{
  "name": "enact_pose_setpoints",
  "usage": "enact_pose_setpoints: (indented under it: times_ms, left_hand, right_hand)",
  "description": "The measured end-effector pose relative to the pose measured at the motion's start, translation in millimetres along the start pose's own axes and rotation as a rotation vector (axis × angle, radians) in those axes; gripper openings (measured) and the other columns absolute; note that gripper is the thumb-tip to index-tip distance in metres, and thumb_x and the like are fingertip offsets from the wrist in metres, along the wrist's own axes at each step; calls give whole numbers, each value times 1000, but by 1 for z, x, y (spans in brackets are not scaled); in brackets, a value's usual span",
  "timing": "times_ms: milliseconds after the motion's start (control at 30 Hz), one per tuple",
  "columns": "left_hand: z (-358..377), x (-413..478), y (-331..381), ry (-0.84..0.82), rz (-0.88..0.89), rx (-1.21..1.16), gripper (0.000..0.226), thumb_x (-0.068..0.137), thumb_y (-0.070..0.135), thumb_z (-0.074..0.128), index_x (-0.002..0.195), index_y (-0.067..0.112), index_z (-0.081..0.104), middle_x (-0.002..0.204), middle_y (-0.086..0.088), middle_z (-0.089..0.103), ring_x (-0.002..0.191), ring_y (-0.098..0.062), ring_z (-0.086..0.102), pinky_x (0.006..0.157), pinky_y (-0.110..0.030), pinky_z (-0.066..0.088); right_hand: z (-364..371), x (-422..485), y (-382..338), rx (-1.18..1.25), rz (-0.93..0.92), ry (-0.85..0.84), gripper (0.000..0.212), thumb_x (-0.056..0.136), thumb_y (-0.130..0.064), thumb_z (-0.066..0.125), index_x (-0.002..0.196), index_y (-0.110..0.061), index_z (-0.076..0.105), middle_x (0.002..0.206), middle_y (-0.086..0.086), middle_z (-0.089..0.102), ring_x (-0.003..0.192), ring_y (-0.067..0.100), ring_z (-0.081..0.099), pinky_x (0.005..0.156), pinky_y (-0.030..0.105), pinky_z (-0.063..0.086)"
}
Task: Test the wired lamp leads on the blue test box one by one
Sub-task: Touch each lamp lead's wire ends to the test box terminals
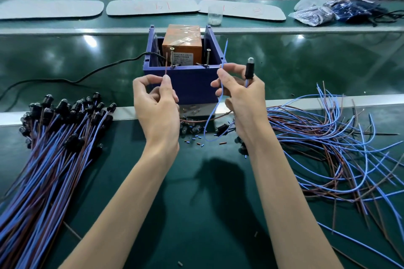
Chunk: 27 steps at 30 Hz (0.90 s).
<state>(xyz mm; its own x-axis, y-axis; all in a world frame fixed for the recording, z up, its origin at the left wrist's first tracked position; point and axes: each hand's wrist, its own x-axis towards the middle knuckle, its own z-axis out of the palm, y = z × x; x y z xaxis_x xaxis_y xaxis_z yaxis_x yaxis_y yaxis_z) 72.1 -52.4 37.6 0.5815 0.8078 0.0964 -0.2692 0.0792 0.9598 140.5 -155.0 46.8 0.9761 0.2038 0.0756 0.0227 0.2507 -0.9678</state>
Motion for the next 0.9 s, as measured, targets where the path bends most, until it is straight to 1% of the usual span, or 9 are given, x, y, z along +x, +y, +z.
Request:
enact_pose_setpoints:
  times_ms: [133, 200, 333, 400, 467, 600, 733, 833, 900]
  left_hand:
    - [-1, 7, -4, 61, -66, -45, 17, 98, 10, 49, 84, 19, 50, 49, 13, 53, 39, -3, 38, 41, -15, 32]
    - [-1, 9, -5, 81, -91, -60, 19, 98, 5, 45, 86, 17, 53, 57, 11, 59, 40, -2, 45, 45, -15, 37]
    - [-2, 10, -7, 72, -103, -66, 21, 99, 3, 41, 90, 17, 54, 72, 4, 66, 50, -4, 60, 52, -16, 46]
    - [-3, 12, -9, 69, -107, -81, 21, 99, 1, 40, 93, 14, 55, 78, 0, 67, 54, -6, 65, 55, -15, 48]
    - [-4, 13, -10, 66, -106, -80, 20, 99, 0, 40, 95, 12, 56, 81, -3, 67, 58, -8, 67, 57, -15, 49]
    - [-6, 17, -12, 29, -68, 6, 16, 99, 3, 45, 98, 15, 57, 78, -2, 70, 62, -13, 71, 60, -18, 52]
    - [-12, 21, -12, -11, 0, 158, 14, 97, 12, 52, 94, 24, 59, 73, 5, 74, 63, -16, 72, 66, -28, 55]
    - [-15, 23, -10, -13, 36, 213, 14, 96, 14, 55, 92, 27, 60, 71, 8, 74, 60, -16, 71, 60, -25, 52]
    - [-15, 25, -8, -23, 36, 223, 14, 96, 14, 55, 91, 26, 61, 69, 8, 73, 59, -17, 71, 61, -26, 54]
  right_hand:
    - [1, 7, 6, 32, -6, 132, 14, 91, -8, 61, 103, -13, 66, 59, -3, 68, 46, 5, 47, 44, 10, 34]
    - [0, 10, 7, 63, -5, 162, 18, 91, -5, 60, 107, -10, 66, 58, -3, 68, 51, 9, 48, 45, 11, 35]
    - [-3, 13, 8, 93, -2, 180, 16, 91, -1, 57, 97, -10, 69, 55, -2, 67, 53, 10, 49, 46, 13, 36]
    - [-3, 14, 9, 93, 0, 179, 16, 91, 0, 57, 97, -7, 70, 54, -2, 67, 56, 12, 51, 46, 13, 36]
    - [-3, 14, 9, 77, 8, 166, 16, 92, -1, 57, 99, -7, 70, 56, -2, 67, 52, 10, 49, 45, 13, 37]
    - [-3, 13, 8, 49, 24, 135, 17, 92, -4, 57, 103, -7, 70, 58, -2, 67, 38, 7, 44, 42, 13, 38]
    - [-3, 12, 9, 7, 12, 137, 16, 92, -5, 57, 95, -13, 71, 53, -6, 63, 39, 5, 45, 42, 11, 35]
    - [-2, 12, 9, -14, 11, 153, 22, 92, -4, 55, 87, -19, 70, 48, -10, 58, 39, 1, 41, 40, 10, 31]
    - [-2, 13, 9, -36, 28, 165, 27, 91, -2, 52, 83, -21, 70, 47, -12, 56, 41, 0, 41, 41, 10, 29]
